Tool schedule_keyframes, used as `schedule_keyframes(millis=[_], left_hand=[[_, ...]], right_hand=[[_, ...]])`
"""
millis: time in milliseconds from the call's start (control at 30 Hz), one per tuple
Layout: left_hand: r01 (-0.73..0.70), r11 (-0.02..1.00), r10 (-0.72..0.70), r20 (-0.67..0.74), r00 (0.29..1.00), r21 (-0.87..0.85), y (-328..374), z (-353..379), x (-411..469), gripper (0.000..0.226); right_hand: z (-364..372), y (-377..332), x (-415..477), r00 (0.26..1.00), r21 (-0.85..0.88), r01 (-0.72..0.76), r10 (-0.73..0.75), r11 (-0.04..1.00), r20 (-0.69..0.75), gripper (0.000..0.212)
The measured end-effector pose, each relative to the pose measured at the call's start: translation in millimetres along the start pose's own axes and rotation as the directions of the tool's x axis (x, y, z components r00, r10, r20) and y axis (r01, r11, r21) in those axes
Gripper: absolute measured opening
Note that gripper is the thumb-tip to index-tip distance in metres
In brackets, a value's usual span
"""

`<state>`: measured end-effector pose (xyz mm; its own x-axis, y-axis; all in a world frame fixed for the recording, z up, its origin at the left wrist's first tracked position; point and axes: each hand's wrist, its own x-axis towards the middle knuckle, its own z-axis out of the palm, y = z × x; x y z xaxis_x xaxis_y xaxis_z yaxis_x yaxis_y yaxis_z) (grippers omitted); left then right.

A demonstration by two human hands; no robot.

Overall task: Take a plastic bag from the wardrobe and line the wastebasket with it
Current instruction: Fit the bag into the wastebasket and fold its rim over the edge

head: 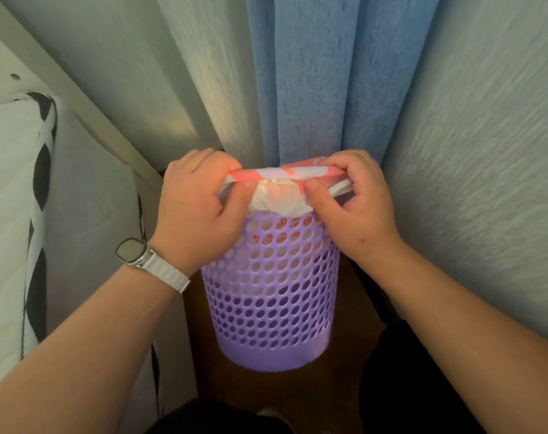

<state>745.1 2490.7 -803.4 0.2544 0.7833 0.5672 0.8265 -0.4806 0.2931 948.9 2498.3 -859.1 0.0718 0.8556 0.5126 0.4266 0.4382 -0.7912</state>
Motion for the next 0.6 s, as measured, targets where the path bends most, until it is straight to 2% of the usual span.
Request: schedule_keyframes(millis=[133, 267, 367, 600], left_hand=[[-0.003, 0.999, 0.004, 0.032, 0.999, -0.046, 5, -3, -1, 0.025], [-0.089, 0.995, 0.085, 0.101, 0.991, 0.042, 18, -7, -1, 0.035], [-0.109, 0.986, 0.098, 0.085, 0.992, 0.125, 25, 1, -1, 0.03], [-0.049, 0.991, 0.044, 0.05, 0.998, 0.123, 14, 6, 0, 0.022]], right_hand=[[1, -2, -2, 0.998, -0.023, -0.009, 0.007, 1.0, -0.061, 0.022], [3, -5, -3, 0.996, -0.069, 0.023, -0.029, 0.997, -0.087, 0.024], [5, -8, -5, 0.995, -0.084, 0.052, -0.059, 0.995, -0.079, 0.026], [8, -15, -5, 0.992, -0.072, 0.128, -0.129, 0.989, -0.004, 0.022]])
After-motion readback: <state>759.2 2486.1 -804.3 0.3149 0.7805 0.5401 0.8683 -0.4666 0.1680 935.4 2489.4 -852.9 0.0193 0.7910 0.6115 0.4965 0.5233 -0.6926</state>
